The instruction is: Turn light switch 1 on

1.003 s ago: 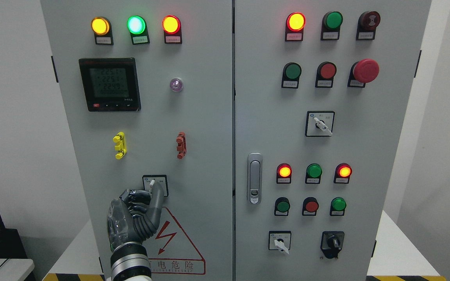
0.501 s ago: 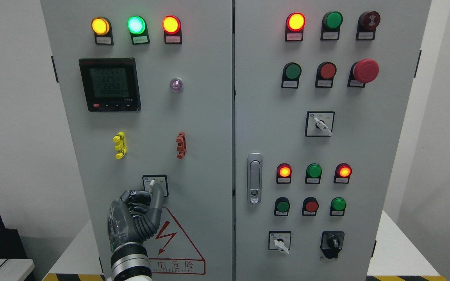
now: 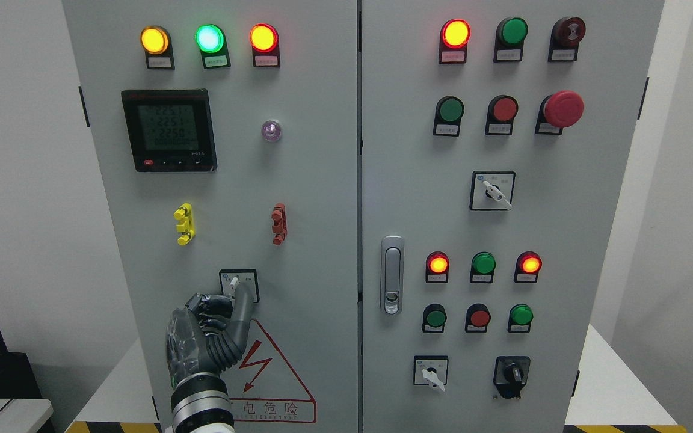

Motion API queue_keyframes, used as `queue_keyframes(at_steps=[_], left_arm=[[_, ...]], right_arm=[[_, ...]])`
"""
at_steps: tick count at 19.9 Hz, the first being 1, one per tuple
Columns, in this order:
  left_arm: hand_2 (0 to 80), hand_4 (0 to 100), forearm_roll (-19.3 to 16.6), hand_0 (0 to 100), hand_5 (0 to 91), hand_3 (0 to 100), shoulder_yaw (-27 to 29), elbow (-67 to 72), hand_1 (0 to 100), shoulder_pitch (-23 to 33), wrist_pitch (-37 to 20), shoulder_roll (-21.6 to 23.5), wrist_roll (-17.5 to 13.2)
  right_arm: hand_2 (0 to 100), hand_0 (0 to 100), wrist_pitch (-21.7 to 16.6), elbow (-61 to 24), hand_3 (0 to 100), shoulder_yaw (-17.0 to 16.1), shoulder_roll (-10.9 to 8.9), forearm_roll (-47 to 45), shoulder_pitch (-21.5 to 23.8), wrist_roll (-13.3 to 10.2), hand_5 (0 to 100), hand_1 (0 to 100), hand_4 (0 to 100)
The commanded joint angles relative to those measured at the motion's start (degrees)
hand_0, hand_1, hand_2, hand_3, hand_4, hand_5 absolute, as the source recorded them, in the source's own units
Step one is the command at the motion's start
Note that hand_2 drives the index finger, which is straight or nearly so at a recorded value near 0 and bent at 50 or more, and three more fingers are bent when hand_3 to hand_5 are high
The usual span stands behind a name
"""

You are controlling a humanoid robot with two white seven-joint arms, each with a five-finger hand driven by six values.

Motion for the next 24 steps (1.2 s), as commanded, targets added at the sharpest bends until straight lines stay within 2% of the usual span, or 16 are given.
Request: queue_keyframes(at_steps=[1, 8, 13, 17, 24], left_arm=[[57.6, 76, 0.0, 31, 62.8, 72, 0.0, 0.0, 44, -0.1, 0.1, 0.0, 0.0], [57.7, 76, 0.1, 33, 62.8, 72, 0.0, 0.0, 44, -0.1, 0.1, 0.0, 0.0], [57.9, 76, 0.1, 45, 62.9, 72, -0.1, 0.0, 40, -0.1, 0.1, 0.0, 0.0], [58.0, 76, 0.1, 50, 62.9, 72, -0.1, 0.0, 39, -0.1, 0.1, 0.1, -0.1], [58.4, 77, 0.2, 60, 62.9, 72, -0.1, 0.0, 30, -0.1, 0.1, 0.0, -0.2]], right_arm=[[0, 12, 0.0, 0.0, 0, 1.0, 0.06, -1.4, 0.0, 0.0, 0, 39, 0], [0, 12, 0.0, 0.0, 0, 1.0, 0.06, -1.4, 0.0, 0.0, 0, 39, 0], [0, 12, 0.0, 0.0, 0, 1.0, 0.06, -1.4, 0.0, 0.0, 0, 39, 0], [0, 12, 0.0, 0.0, 0, 1.0, -0.03, -1.4, 0.0, 0.0, 0, 39, 0], [0, 12, 0.0, 0.0, 0, 1.0, -0.03, -1.4, 0.0, 0.0, 0, 39, 0]])
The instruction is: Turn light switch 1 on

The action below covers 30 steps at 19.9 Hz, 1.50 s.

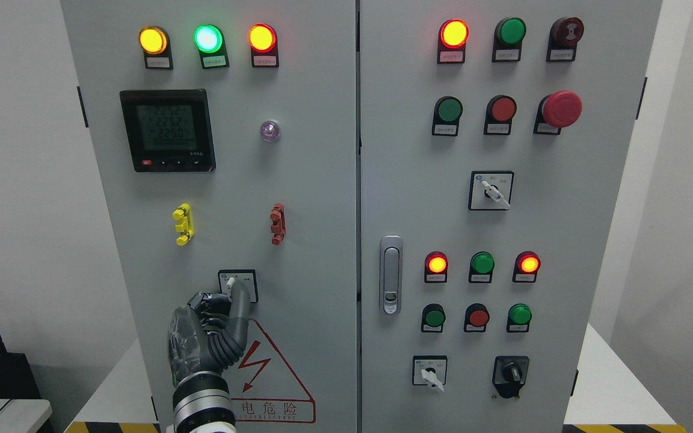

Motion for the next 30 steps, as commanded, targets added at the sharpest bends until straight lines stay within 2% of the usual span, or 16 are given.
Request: queue_keyframes(at_steps=[1, 13, 16, 18, 25, 30], left_arm=[[58.5, 77, 0.1, 61, 62.9, 72, -0.1, 0.0, 28, 0.0, 0.0, 0.0, 0.0], [59.2, 77, 0.6, 65, 64.4, 74, -0.1, 0.0, 22, -0.1, -0.1, 0.0, 0.0], [59.2, 77, 0.6, 66, 64.6, 74, -0.1, 0.0, 17, -0.1, -0.1, 0.0, 0.0], [59.2, 77, 0.6, 60, 64.5, 74, -0.1, 0.0, 15, -0.1, -0.1, 0.0, 0.0], [59.3, 77, 0.6, 53, 64.2, 74, -0.1, 0.0, 17, -0.1, -0.1, 0.0, 0.0], [59.4, 77, 0.6, 31, 63.7, 74, -0.1, 0.0, 24, -0.1, -0.1, 0.0, 0.0]], right_arm=[[0, 12, 0.0, 0.0, 0, 1.0, 0.07, -1.4, 0.0, 0.0, 0, 39, 0], [0, 12, 0.0, 0.0, 0, 1.0, -0.02, -1.4, 0.0, 0.0, 0, 39, 0], [0, 12, 0.0, 0.0, 0, 1.0, -0.02, -1.4, 0.0, 0.0, 0, 39, 0], [0, 12, 0.0, 0.0, 0, 1.0, -0.02, -1.4, 0.0, 0.0, 0, 39, 0], [0, 12, 0.0, 0.0, 0, 1.0, -0.02, -1.4, 0.0, 0.0, 0, 39, 0], [0, 12, 0.0, 0.0, 0, 1.0, -0.02, -1.4, 0.0, 0.0, 0, 39, 0]])
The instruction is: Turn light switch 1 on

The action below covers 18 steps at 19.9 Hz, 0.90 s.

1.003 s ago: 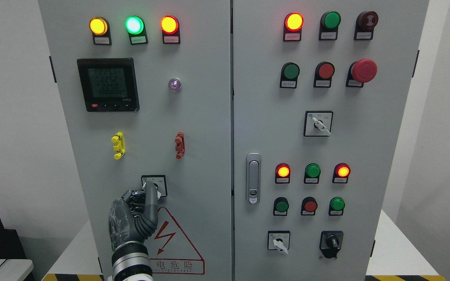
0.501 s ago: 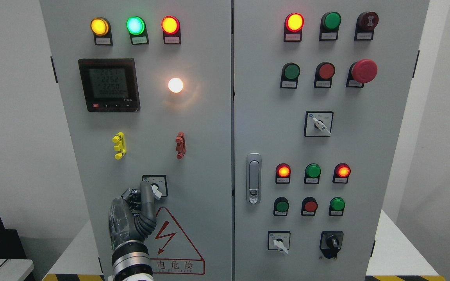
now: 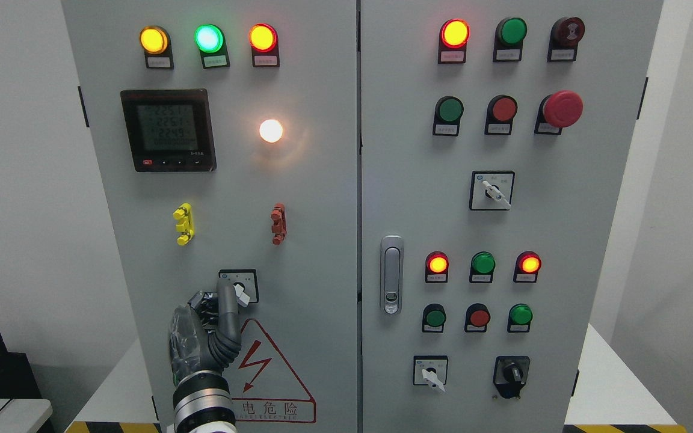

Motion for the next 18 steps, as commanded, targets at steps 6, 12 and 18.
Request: queue_keyframes(at_steps=[6, 12, 18], left_arm=[[59.4, 77, 0.0, 22, 63.5, 74, 0.0, 0.0, 27, 0.0, -0.1, 0.0, -0.1], [59.6, 77, 0.0, 12, 63.3, 74, 0.0, 0.0, 29, 0.0, -0.1, 0.0, -0.1], [59.7, 77, 0.0, 9, 63.2, 74, 0.0, 0.0, 31, 0.0, -0.1, 0.0, -0.1]], right_arm=[[0, 12, 0.0, 0.0, 0, 1.0, 0.0, -1.4, 0.0, 0.0, 0, 39, 0], [0, 12, 0.0, 0.0, 0, 1.0, 0.0, -1.4, 0.0, 0.0, 0, 39, 0], [0, 12, 0.0, 0.0, 0, 1.0, 0.0, -1.4, 0.0, 0.0, 0, 39, 0]])
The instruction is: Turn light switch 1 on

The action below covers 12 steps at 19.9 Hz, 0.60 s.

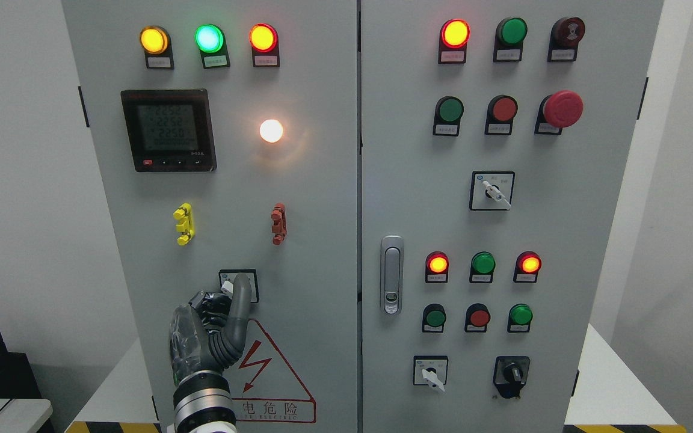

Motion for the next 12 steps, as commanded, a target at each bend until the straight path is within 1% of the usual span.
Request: queue_keyframes(at_steps=[1, 12], left_arm=[[59.7, 77, 0.0, 8, 63.2, 74, 0.0, 0.0, 31, 0.0, 0.0, 0.0, 0.0], [60.0, 78, 0.0, 7, 62.9, 74, 0.0, 0.0, 31, 0.0, 0.0, 0.0, 0.0]], right_arm=[[0, 12, 0.0, 0.0, 0, 1.0, 0.0, -1.4, 0.0, 0.0, 0, 39, 0], [0, 12, 0.0, 0.0, 0, 1.0, 0.0, -1.4, 0.0, 0.0, 0, 39, 0]])
